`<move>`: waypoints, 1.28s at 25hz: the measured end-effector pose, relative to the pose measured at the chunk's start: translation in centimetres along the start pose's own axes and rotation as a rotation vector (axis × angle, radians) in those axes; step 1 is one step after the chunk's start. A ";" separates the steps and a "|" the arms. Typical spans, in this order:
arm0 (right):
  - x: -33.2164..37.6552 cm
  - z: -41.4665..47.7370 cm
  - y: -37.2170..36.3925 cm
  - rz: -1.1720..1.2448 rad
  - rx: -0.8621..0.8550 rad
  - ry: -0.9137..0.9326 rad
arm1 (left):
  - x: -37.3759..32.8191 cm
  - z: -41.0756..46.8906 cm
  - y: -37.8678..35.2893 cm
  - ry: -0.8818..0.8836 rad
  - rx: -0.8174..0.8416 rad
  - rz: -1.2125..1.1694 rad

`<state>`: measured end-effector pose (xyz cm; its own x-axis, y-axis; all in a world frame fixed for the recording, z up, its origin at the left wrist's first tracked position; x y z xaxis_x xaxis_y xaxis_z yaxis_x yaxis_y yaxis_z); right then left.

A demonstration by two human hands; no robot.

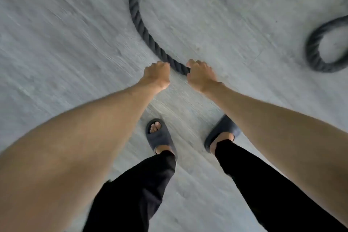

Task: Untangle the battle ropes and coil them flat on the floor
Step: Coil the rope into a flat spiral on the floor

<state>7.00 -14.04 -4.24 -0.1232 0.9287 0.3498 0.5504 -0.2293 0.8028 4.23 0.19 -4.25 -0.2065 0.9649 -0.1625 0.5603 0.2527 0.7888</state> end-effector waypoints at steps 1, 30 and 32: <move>-0.7 1.4 -2.1 -0.053 0.012 0.022 | -0.1 1.6 -1.9 0.006 0.015 0.023; -14.9 5.1 -7.7 0.650 -0.108 -0.470 | -8.7 11.6 -8.1 0.068 -0.095 -0.164; -12.9 3.4 -9.9 0.828 0.142 -0.389 | -10.8 11.0 -9.2 0.209 -0.003 -0.333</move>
<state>5.95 -22.71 -18.35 0.6266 0.5228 0.5780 0.4381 -0.8496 0.2935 10.12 -11.75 -16.31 -0.5357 0.7946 -0.2858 0.4326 0.5490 0.7152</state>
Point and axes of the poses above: each hand's wrist, its own z-axis towards the middle knuckle, its own y-axis out of the back of the hand, x = y × z, the point moved 6 cm from there along z, towards the middle knuckle, and after that the axes turned 9 degrees about -x, right-handed, at the moved point
